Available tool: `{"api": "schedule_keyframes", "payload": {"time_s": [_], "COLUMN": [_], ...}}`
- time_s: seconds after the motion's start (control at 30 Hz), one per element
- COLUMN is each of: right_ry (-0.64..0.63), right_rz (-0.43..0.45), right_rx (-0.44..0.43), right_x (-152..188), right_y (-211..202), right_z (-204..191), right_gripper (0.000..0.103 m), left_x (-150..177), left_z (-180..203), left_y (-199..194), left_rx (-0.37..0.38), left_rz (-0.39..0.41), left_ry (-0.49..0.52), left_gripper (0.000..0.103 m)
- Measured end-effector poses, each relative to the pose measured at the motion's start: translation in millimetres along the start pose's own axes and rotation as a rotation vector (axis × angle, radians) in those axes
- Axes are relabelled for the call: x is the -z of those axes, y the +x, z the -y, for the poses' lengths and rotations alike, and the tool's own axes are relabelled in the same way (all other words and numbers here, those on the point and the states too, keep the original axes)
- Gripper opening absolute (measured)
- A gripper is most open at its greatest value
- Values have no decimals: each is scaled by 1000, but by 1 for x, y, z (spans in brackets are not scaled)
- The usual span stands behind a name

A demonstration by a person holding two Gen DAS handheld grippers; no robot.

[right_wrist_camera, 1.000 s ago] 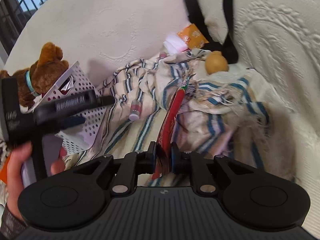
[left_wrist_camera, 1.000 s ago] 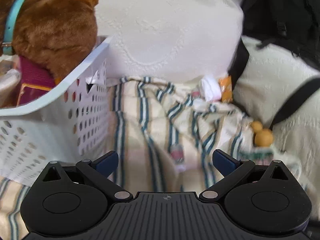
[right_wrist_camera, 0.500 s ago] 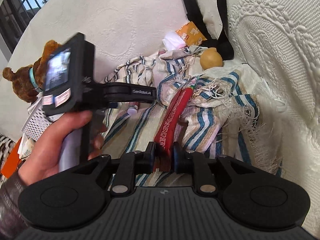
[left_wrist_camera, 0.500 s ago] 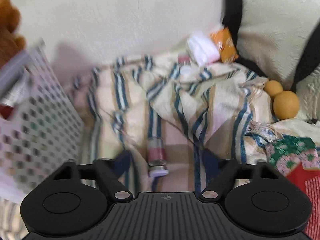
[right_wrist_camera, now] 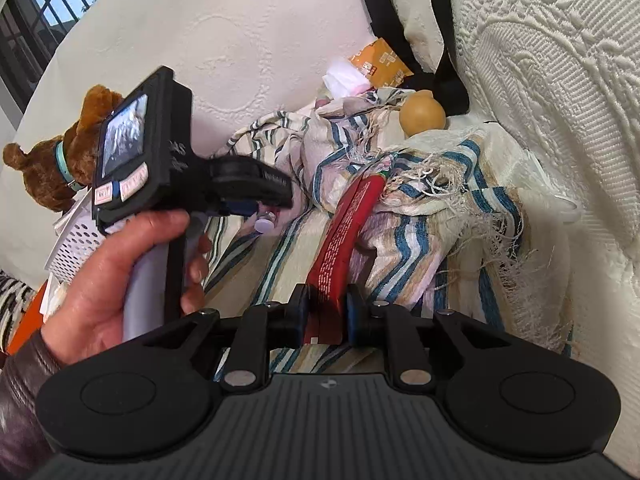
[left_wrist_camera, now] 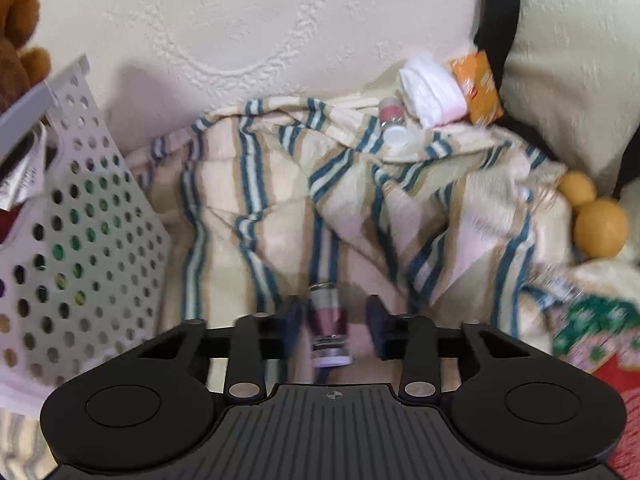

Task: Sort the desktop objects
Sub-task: 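Grasp the pink-capped bottle with the left gripper while the right gripper holds the red bar, then carry the bottle and red bar toward the basket with both grippers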

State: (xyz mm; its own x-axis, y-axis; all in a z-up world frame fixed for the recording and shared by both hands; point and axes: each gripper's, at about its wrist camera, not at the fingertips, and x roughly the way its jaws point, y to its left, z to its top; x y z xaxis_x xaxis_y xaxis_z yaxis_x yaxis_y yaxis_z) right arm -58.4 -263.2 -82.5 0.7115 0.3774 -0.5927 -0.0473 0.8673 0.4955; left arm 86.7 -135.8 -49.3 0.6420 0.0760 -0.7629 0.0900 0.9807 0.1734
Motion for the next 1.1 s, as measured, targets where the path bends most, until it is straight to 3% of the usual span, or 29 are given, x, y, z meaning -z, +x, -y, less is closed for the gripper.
{"api": "schedule_keyframes", "payload": {"time_s": [0.07, 0.13, 0.23, 0.3, 0.4, 0.53, 0.67, 0.73, 0.77, 0.83, 1.03, 1.1], "right_ry": [-3, -3, 7, 6, 14, 13, 21, 27, 28, 28, 25, 21], "right_rz": [-1, -2, -4, -3, -4, -5, -7, -6, -4, 1, 18, 32], "right_rx": [0, -2, -4, -3, -5, -10, -15, -14, -13, -9, 6, 13], "right_x": [1, 1, 0, 0, -1, -1, -2, -3, -3, -4, -4, -4], "right_y": [0, 0, 1, 1, 1, 2, 2, 2, 2, 2, 6, 3], "right_z": [-1, -1, 0, -1, 0, 1, 3, 3, 2, 2, 2, 2], "right_gripper": [22, 22, 22, 22, 23, 23, 23, 23, 23, 23, 22, 23], "left_x": [3, 4, -2, -5, -7, 1, 6, 8, 9, 16, 23, 25], "left_z": [5, 7, 6, 6, 10, 6, -17, -29, -33, -31, -6, -7], "left_y": [-7, -21, -42, -51, -40, 0, 5, 6, 6, 2, -3, -10], "left_rx": [-43, -68, -87, -33, 43, 45, 136, 170, 175, 151, 49, 63], "left_rz": [25, 76, 151, 171, 109, -22, -2, 4, 12, 30, 92, 100], "left_ry": [47, 59, 55, 67, 78, 46, -60, -102, -113, -105, 4, -1], "left_gripper": [30, 50, 66, 72, 74, 59, 53, 36, 32, 17, 16, 16]}}
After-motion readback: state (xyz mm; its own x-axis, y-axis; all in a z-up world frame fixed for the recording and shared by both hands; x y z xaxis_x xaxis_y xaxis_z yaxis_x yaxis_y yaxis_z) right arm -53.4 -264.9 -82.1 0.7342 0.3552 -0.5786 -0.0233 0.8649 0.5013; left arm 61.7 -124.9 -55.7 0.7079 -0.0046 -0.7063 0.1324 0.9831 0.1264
